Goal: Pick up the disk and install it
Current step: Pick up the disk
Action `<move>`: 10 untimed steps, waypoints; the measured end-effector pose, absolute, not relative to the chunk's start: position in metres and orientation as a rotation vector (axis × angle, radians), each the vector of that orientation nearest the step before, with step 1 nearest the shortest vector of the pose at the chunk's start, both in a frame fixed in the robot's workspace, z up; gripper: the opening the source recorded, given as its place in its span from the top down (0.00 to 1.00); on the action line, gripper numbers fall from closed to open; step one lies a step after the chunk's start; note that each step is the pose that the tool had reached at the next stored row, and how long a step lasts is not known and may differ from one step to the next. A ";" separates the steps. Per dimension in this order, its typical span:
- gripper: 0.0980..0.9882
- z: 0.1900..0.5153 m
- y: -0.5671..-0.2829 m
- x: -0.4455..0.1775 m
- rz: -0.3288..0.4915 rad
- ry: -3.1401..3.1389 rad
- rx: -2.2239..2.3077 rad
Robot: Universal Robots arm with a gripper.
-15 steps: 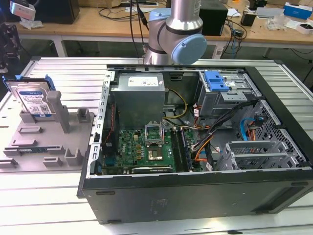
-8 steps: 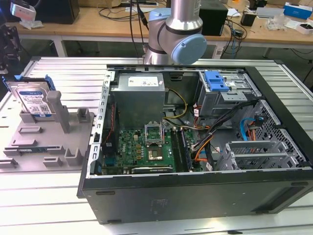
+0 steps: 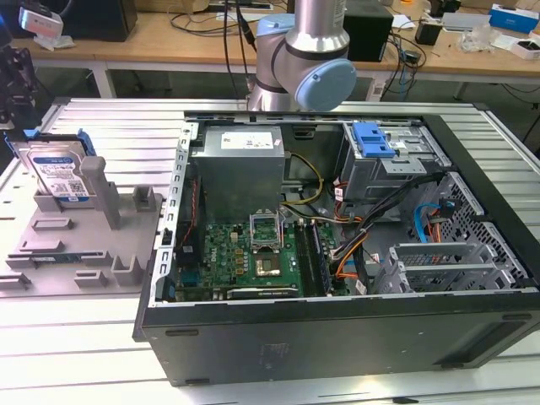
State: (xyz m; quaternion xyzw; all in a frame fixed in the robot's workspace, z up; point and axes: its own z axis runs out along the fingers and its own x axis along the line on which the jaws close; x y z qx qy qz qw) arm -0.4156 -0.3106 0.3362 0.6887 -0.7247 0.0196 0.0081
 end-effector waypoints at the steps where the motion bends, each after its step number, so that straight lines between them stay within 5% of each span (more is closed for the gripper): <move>1: 0.57 0.336 -0.311 -0.416 0.064 -2.264 2.152; 10: 0.57 0.332 -0.308 -0.417 0.070 -2.261 2.149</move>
